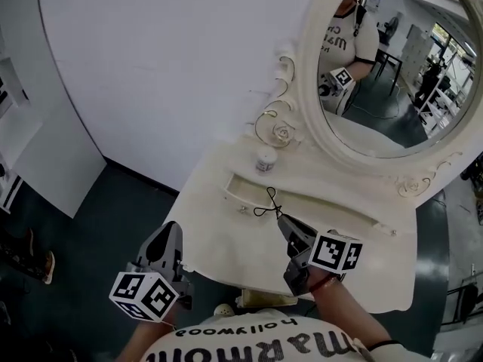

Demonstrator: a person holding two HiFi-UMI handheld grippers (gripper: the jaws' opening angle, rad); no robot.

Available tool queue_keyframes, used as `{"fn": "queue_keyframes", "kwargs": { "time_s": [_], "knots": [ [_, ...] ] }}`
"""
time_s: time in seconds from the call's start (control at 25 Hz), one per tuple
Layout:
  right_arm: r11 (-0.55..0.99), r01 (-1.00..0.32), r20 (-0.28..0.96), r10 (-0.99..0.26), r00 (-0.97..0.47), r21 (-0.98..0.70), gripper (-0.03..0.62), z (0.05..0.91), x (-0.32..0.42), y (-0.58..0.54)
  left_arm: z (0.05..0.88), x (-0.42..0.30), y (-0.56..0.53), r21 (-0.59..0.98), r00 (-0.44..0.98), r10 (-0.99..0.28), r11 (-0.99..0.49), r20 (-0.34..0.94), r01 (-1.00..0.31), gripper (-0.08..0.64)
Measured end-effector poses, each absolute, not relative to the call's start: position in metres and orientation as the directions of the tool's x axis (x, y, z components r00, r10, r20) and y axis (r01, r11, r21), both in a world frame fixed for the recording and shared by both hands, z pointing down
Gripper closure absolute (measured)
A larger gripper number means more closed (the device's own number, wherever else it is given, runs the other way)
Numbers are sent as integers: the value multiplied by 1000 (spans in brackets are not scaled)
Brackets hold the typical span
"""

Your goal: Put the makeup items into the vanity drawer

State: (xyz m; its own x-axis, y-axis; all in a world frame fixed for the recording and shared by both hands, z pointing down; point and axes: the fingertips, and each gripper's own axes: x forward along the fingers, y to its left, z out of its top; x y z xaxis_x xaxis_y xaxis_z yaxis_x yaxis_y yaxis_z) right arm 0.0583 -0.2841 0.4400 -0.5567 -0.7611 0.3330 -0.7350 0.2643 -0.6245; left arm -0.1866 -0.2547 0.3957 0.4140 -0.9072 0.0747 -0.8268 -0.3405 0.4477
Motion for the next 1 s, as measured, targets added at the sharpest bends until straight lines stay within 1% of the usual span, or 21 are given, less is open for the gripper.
{"fn": "queue_keyframes", "kwargs": {
  "time_s": [0.2, 0.36, 0.56, 1.0],
  "knots": [
    [256, -761, 403, -724, -560, -597, 555, 457, 51, -297, 405, -197, -263, 450, 416, -904, -333, 96, -828, 552],
    [218, -735, 432, -689, -581, -642, 555, 461, 41, -308, 412, -215, -266, 469, 386, -916, -294, 112, -833, 552],
    [133, -707, 474, -655, -589, -695, 555, 466, 35, -321, 412, -227, -269, 481, 374, -922, -283, 101, -829, 552],
    [91, -739, 569, -577, -586, -668, 555, 477, 24, -334, 418, -251, -267, 499, 333, -937, -241, 104, -832, 552]
  ]
}}
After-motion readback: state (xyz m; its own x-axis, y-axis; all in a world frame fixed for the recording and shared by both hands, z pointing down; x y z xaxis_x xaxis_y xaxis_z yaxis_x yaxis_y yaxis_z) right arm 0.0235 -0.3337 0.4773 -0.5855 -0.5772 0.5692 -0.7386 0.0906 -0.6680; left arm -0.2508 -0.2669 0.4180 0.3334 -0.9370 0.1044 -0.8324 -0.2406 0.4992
